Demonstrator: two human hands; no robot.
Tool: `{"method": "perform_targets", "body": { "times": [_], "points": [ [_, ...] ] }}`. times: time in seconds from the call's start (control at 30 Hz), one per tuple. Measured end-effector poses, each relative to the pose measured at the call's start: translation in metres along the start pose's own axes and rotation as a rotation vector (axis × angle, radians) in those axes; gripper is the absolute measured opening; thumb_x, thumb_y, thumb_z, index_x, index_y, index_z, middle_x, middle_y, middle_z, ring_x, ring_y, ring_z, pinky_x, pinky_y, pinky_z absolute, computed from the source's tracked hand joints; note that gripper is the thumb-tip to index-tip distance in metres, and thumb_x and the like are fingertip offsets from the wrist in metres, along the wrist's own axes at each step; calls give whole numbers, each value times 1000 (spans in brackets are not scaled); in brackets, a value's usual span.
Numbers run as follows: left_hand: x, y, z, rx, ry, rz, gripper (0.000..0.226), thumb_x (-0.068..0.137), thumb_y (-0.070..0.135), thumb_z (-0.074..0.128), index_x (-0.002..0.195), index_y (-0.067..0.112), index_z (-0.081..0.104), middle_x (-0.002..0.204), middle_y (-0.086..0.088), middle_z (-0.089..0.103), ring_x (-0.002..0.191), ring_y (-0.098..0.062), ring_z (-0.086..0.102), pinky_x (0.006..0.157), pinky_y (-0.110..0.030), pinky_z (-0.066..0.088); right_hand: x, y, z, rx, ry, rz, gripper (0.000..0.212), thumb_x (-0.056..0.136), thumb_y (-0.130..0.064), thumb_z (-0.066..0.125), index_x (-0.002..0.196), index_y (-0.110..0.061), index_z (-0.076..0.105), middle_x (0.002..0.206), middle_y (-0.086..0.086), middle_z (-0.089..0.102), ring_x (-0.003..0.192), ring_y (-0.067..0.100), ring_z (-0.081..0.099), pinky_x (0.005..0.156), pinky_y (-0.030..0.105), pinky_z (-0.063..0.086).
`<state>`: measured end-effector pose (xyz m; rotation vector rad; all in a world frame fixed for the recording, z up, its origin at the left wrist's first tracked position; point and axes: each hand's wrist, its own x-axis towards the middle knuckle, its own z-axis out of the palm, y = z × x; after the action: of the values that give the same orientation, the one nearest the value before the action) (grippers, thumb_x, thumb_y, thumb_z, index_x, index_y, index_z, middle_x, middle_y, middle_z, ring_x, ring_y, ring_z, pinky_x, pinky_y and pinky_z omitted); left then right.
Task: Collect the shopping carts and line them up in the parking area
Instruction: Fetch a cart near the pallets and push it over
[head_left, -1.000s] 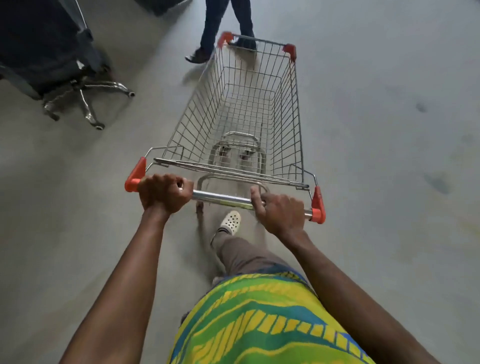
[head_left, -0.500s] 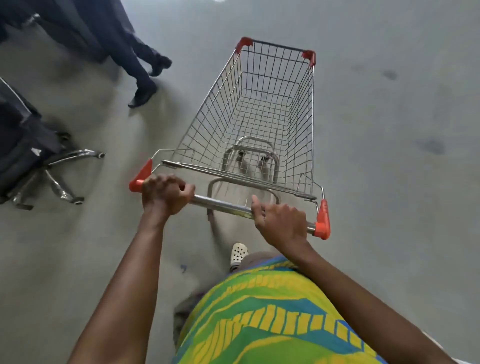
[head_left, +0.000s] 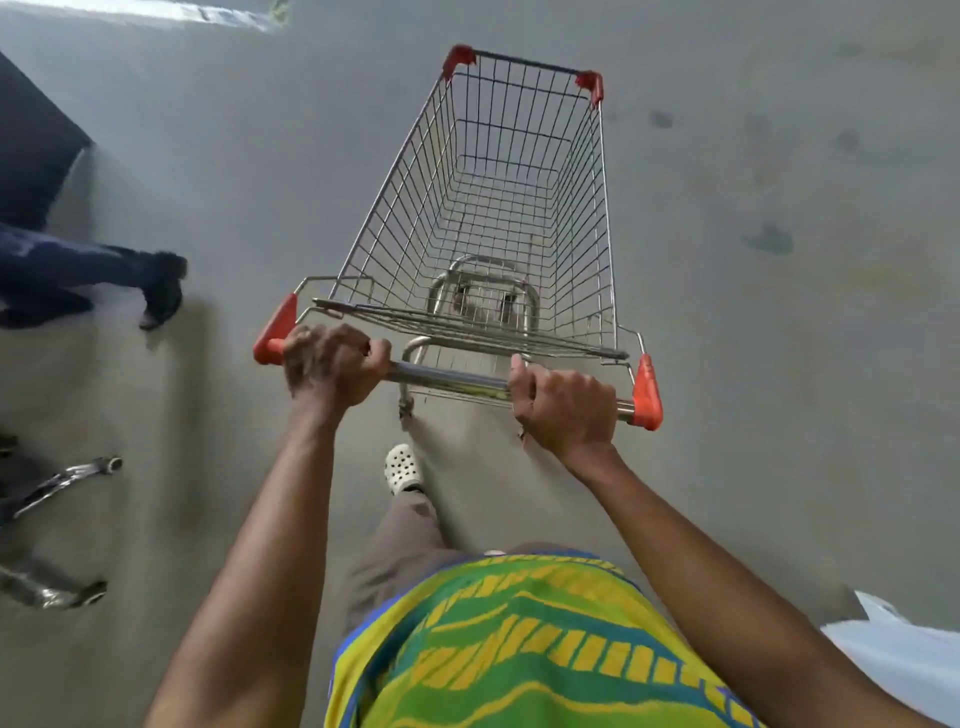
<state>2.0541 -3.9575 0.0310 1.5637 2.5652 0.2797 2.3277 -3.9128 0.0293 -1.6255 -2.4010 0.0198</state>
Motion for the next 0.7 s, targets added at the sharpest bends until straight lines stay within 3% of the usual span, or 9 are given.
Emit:
{"method": "perform_targets", "body": {
  "times": [0.1,0.3,0.37,0.43,0.57,0.7],
  "points": [
    [61,10,-7,0,2,56,52,82,51,39,70,17,77,75,-10,70,71,-19,42,78,-34,36,53,-5,11,-22,16,85,61,103,-50,38,60,-16,64,47,5,57,43,33,57,51,27,36],
    [177,32,-14,18,-62,163,54,82,47,37,66,12,75,64,-10,62,64,-23,41,73,-33,28,151,-8,32,-60,86,230,57,99,-47,43,59,-14,67,49,9,60,45,34,60,56,29,27],
    [214,42,-13,27,-94,188,56,83,47,36,66,11,75,60,-7,54,63,-25,45,73,-34,31,182,-4,38,-72,99,285,55,97,-45,47,56,-13,67,47,9,60,43,34,60,55,28,26],
    [250,54,-9,10,-104,193,58,83,47,33,67,10,74,65,-12,61,64,-27,47,78,-36,36,214,3,45,-92,126,308,55,97,-43,49,54,-12,66,45,8,58,41,32,58,54,27,26],
    [317,85,4,-8,-79,192,59,84,45,31,67,8,74,68,-17,67,64,-27,45,85,-38,39,280,32,62,-98,182,323,55,97,-41,49,54,-11,66,46,7,60,41,31,59,56,28,29],
    [386,131,17,-17,-70,188,56,87,42,35,66,7,73,67,-17,68,62,-24,41,86,-38,38,358,74,75,-117,233,347,49,94,-36,55,54,-11,68,46,9,61,42,31,59,56,29,40]
  ]
}}
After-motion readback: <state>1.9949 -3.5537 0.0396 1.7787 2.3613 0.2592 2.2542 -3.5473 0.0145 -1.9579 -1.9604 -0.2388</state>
